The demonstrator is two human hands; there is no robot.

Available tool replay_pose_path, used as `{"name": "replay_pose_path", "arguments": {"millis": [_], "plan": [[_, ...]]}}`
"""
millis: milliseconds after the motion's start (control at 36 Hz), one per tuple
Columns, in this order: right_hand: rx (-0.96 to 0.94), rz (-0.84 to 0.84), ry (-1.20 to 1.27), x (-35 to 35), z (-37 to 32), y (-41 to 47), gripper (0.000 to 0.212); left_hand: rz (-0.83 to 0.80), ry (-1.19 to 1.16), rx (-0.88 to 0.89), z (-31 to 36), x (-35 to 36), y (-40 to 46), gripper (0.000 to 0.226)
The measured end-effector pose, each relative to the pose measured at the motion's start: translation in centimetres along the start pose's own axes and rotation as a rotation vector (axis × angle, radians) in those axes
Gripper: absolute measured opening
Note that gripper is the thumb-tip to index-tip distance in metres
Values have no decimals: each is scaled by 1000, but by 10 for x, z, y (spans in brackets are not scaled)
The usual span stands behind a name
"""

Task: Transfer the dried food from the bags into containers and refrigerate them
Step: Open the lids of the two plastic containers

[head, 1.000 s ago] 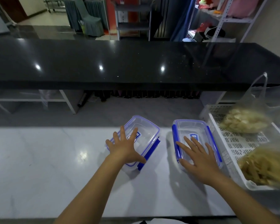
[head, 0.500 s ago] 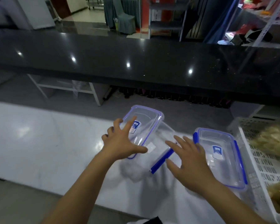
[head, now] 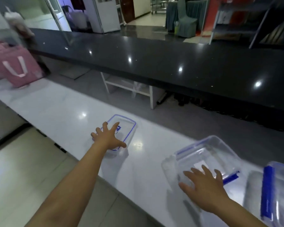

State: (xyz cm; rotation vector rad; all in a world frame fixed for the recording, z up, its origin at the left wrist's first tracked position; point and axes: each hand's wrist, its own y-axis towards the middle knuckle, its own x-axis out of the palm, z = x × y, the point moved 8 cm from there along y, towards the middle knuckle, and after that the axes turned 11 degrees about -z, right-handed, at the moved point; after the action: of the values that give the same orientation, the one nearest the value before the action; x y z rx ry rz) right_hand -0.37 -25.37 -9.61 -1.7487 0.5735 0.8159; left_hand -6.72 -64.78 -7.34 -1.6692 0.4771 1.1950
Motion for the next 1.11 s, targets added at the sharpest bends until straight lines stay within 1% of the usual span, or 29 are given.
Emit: {"name": "replay_pose_path", "arguments": {"millis": [111, 167, 222, 306, 361, 417, 472, 528, 583, 639, 694, 778, 806, 861, 917, 972, 1056, 1111], "plan": [[-21, 75, -71, 5, -2, 2, 67, -56, -46, -30, -18, 8, 11, 116], [-50, 81, -50, 5, 0, 2, 70, -93, -90, -19, -22, 11, 17, 116], [-78, 86, -11, 3, 2, -1, 72, -124, -78, -9, -20, 12, 23, 119], [-87, 135, 54, -6, 8, -8, 69, -107, 38, 21, 4, 4, 26, 121], [-71, 197, 103, -15, 18, -18, 66, -63, 63, 84, 37, -6, 21, 114], [-32, 250, 207, -22, 36, -31, 66, -20, 16, 189, 81, -14, 8, 103], [47, 319, 285, -26, 60, -48, 67, 5, 22, 322, 133, -17, -15, 96], [160, 400, 327, -26, 90, -70, 66, 6, 53, 492, 189, -12, -51, 92], [287, 468, 368, -21, 123, -95, 65, -20, 37, 707, 244, 2, -98, 88], [430, 499, 391, -10, 155, -119, 66, -71, 8, 937, 292, 20, -151, 86], [545, 519, 443, 4, 182, -142, 65, -167, -26, 1128, 329, 45, -200, 85], [594, 514, 534, 30, 204, -163, 64, -337, -52, 1289, 369, 88, -258, 86], [585, 509, 547, 39, 206, -166, 65, -390, -75, 1304, 379, 102, -271, 86], [553, 532, 565, 52, 205, -170, 64, -505, -196, 1263, 393, 125, -286, 86], [505, 600, 593, 58, 201, -173, 61, -547, -382, 1186, 398, 137, -289, 84], [472, 651, 616, 59, 198, -176, 59, -578, -577, 1082, 395, 144, -285, 78], [453, 638, 628, 60, 194, -180, 58, -735, -824, 943, 384, 154, -281, 65], [429, 634, 648, 61, 190, -184, 56, -772, -934, 884, 373, 155, -279, 58]]}}
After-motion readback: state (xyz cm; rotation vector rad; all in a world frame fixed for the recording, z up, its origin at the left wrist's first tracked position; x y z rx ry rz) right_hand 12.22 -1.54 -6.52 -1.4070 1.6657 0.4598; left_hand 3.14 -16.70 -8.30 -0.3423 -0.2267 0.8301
